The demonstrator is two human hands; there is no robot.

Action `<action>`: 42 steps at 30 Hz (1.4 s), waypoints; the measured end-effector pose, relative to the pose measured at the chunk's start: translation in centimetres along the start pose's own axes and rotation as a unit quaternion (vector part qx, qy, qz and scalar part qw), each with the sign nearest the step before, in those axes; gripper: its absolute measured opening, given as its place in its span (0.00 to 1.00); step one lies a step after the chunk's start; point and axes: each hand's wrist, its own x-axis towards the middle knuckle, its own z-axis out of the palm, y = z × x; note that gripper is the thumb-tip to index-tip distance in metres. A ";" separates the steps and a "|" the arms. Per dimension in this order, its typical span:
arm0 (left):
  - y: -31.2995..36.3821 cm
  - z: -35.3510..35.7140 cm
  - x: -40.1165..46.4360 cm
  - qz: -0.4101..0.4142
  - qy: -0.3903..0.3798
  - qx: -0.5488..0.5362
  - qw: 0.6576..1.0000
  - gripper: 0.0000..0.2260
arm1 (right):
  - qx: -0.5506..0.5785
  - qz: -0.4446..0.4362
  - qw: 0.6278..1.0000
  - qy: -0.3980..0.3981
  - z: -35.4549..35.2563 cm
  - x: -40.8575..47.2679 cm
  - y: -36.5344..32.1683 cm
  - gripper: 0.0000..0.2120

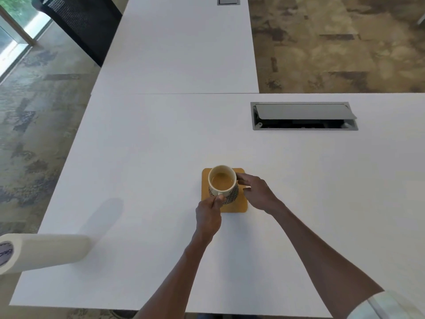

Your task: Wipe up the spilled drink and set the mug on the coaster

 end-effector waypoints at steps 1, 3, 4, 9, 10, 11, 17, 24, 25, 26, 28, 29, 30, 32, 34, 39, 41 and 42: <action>0.0 0.1 0.0 -0.001 -0.002 -0.001 1.000 0.19 | 0.000 -0.001 1.000 0.000 0.0 0.1 0.0 0.36; 0.1 0.4 -0.1 -0.001 -0.006 0.000 1.000 0.18 | 0.000 -0.003 1.000 0.000 -0.1 0.2 0.1 0.36; 0.2 0.6 -0.1 -0.001 -0.007 0.002 1.000 0.18 | 0.000 -0.004 1.000 -0.001 -0.1 0.2 0.1 0.36; 0.6 1.2 -0.3 0.004 -0.013 0.017 1.000 0.13 | -0.006 0.001 1.000 0.001 -0.3 0.3 0.1 0.36; 0.6 1.2 -0.4 0.006 -0.014 0.016 1.000 0.13 | -0.006 0.002 1.000 0.001 -0.3 0.3 0.1 0.36; 0.7 1.2 -0.4 0.007 -0.015 0.015 1.000 0.13 | -0.007 0.002 1.000 0.000 -0.3 0.2 0.0 0.36; 0.7 0.7 -0.1 0.023 -0.021 0.041 0.999 0.16 | -0.012 0.010 1.000 0.001 -0.3 -0.1 -0.1 0.36; 0.7 0.3 -0.1 0.015 -0.035 0.056 0.998 0.16 | -0.017 0.016 1.000 0.003 -0.1 -0.7 -0.1 0.36; 0.8 0.3 -0.1 0.018 -0.034 0.062 0.997 0.15 | -0.018 0.016 1.000 0.003 -0.1 -0.7 -0.2 0.36; 0.9 0.2 -0.2 0.020 -0.034 0.067 0.997 0.15 | -0.017 0.015 1.000 0.004 -0.1 -0.6 -0.2 0.36; 1.1 0.2 -0.3 0.023 -0.031 0.064 0.997 0.15 | -0.014 0.016 1.000 0.007 -0.1 -0.8 -0.4 0.35; 1.3 0.1 -0.5 0.023 -0.032 0.065 0.997 0.16 | -0.014 0.012 1.000 0.006 -0.1 -0.9 -0.4 0.34; 1.3 0.1 -0.6 0.024 -0.028 0.070 0.997 0.17 | -0.016 0.013 1.000 0.008 0.0 -1.0 -0.4 0.33; 1.1 -0.1 -0.5 0.027 -0.001 0.093 0.995 0.21 | -0.022 0.033 0.999 0.034 0.1 -0.9 -0.2 0.31; 1.0 -0.7 -0.6 0.021 0.056 0.127 0.990 0.21 | -0.038 0.049 0.995 0.080 0.1 -1.3 0.1 0.28; 1.8 -2.6 -1.7 0.082 0.151 0.106 0.979 0.18 | -0.134 0.007 0.977 0.164 -0.5 -2.8 -0.7 0.20; 2.0 -3.2 -1.9 0.122 0.141 0.134 0.973 0.16 | -0.195 -0.024 0.961 0.196 -0.9 -3.5 -1.1 0.22; 2.1 -3.4 -2.0 0.125 0.131 0.154 0.971 0.18 | -0.234 -0.038 0.947 0.215 -1.0 -3.8 -1.3 0.23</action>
